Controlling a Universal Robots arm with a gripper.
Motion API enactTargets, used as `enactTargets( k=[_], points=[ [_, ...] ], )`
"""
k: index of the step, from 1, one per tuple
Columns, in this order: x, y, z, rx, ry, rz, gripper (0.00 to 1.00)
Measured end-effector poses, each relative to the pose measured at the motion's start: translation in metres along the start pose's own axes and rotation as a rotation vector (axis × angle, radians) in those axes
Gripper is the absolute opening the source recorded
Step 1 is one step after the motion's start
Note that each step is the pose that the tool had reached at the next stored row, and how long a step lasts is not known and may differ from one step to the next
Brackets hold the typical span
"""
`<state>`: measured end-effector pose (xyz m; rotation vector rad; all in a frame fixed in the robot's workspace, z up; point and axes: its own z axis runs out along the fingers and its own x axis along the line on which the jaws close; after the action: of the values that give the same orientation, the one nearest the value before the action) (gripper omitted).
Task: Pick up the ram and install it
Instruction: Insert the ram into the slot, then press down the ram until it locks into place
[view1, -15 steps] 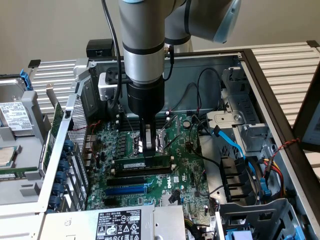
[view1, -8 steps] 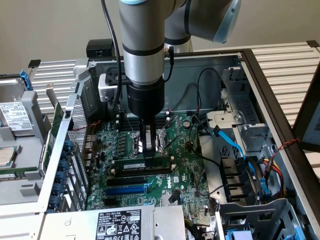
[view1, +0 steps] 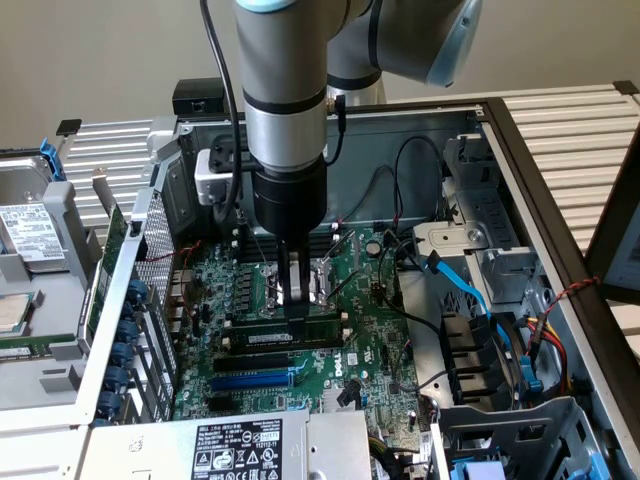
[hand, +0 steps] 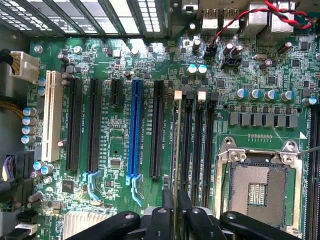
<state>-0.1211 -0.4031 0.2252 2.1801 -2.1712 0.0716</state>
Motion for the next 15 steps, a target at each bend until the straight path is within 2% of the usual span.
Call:
enactTargets(
  k=[1,8,15],
  points=[
    [0.0,0.0,-0.0005,-0.0004,-0.0001,0.0,0.22],
    [0.001,0.0007,-0.0108,-0.0018,-0.0001,0.0,0.22],
    [0.001,0.0015,-0.0147,-0.0017,-0.0004,0.0,0.22]
  ],
)
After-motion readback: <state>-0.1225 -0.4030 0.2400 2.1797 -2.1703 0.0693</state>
